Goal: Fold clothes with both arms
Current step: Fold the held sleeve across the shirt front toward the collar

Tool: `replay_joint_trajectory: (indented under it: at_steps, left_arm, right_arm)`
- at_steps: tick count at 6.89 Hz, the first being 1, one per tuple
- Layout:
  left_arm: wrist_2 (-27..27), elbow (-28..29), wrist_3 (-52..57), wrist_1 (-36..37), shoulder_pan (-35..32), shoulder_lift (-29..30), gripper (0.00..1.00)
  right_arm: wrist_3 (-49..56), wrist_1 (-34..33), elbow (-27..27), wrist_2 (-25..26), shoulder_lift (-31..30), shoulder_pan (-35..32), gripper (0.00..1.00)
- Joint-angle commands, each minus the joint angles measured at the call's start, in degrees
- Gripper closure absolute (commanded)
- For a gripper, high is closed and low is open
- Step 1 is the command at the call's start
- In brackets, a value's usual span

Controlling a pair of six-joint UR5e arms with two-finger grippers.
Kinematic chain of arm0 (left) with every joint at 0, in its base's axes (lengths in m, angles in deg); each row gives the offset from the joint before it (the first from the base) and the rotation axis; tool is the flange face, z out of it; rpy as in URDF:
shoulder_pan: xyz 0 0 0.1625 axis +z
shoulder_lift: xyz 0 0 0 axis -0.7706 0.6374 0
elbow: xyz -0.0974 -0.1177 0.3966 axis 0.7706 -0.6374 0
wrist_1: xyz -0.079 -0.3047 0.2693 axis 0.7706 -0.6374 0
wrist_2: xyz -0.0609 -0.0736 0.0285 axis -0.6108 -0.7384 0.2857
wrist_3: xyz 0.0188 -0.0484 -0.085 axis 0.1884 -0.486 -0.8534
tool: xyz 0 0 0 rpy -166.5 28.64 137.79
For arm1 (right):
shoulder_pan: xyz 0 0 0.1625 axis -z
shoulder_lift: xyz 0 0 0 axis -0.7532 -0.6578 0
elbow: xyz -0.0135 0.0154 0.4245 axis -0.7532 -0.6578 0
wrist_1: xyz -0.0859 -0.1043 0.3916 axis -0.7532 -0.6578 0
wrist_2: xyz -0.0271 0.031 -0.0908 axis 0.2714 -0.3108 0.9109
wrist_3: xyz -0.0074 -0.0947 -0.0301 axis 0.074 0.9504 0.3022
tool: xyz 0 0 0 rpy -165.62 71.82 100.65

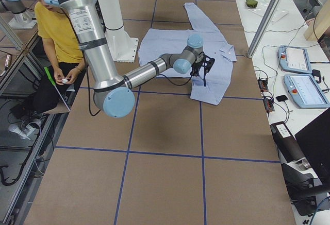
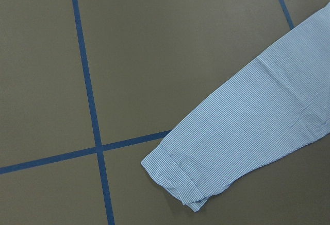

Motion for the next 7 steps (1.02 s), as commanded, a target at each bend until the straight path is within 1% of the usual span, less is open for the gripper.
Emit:
replay_joint_trajectory:
  at_steps: [1,2,3,4,6,7]
  left_arm:
    - [-0.07,-0.03,-0.06,0.0,0.0,0.0,0.0]
    - [-0.07,-0.03,0.03,-0.09,0.0,0.0,0.0]
    - [-0.07,-0.12,-0.06,0.0,0.09,0.0,0.0]
    - [-0.07,-0.12,-0.06,0.0,0.09,0.0,0.0]
    - [-0.16,-0.12,-0.06,0.0,0.87,0.0,0.0]
    - [-0.16,-0.12,-0.06,0.0,1.14,0.0,0.0]
  right_arm:
    - [-5.5,-5.3,-4.11,4.46,13.04,4.92,1.0]
    - [-6.85,-4.77,-12.58,8.56,22.84,7.46,1.0]
    - [-9.22,-3.72,-18.49,10.95,28.94,9.84,1.0]
    - [-10.81,0.9,-21.25,11.85,31.0,10.29,1.0]
    - [-12.05,1.47,-21.8,12.12,32.16,11.17,1.0]
    - [-12.05,1.47,-22.85,13.86,33.73,12.22,1.0]
